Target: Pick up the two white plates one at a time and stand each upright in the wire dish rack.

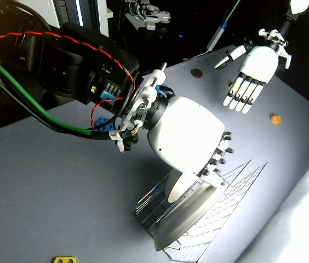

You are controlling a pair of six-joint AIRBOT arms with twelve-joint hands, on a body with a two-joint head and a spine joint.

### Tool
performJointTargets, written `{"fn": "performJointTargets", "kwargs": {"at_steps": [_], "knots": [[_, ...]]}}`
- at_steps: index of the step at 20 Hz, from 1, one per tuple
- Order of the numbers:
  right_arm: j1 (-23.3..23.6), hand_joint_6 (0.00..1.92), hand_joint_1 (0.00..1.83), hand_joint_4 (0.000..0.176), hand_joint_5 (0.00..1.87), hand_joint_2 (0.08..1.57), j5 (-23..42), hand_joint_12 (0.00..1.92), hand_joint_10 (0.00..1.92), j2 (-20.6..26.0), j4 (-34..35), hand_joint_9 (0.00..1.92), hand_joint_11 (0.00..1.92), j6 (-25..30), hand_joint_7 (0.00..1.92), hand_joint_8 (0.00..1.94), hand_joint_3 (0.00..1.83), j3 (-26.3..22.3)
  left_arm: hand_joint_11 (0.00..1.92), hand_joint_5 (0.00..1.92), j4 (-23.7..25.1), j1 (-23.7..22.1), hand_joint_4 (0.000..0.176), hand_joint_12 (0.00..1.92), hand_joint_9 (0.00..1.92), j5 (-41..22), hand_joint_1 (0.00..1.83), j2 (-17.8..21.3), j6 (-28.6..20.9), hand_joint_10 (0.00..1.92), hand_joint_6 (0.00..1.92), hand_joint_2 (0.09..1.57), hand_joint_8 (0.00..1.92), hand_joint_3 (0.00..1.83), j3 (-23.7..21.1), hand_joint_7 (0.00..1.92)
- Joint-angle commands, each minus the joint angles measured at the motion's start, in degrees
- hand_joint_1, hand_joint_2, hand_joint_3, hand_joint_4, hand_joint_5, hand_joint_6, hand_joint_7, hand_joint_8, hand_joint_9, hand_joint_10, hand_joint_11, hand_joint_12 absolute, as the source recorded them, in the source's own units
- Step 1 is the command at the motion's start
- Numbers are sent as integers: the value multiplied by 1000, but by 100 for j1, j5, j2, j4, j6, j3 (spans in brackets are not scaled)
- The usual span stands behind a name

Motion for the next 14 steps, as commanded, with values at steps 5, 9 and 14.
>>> {"fn": "performJointTargets", "kwargs": {"at_steps": [5, 9, 14], "knots": [[264, 0, 1017, 0, 714, 1026, 232, 1317, 1, 41, -108, 784, 216, 33, 822, 0, 0, 5, 3, 65, -334, -53, 0, 3, 50, -94, 0, 25, -18, 8, 6, 1072, 8, 0, 2, 80], [470, 0, 976, 0, 648, 1032, 224, 1342, 0, 58, -109, 750, 175, 42, 781, 0, 3, 3, 19, 55, -334, -53, 0, 11, 52, -94, 0, 25, -18, 6, 1, 1075, 3, 0, 2, 75], [723, 0, 954, 0, 573, 1042, 259, 1387, 0, 127, -266, 655, 53, 52, 696, 0, 3, 1, 9, 58, -334, -57, 0, 11, 48, -95, 0, 26, -19, 0, 2, 1078, 1, 1, 26, 78]]}}
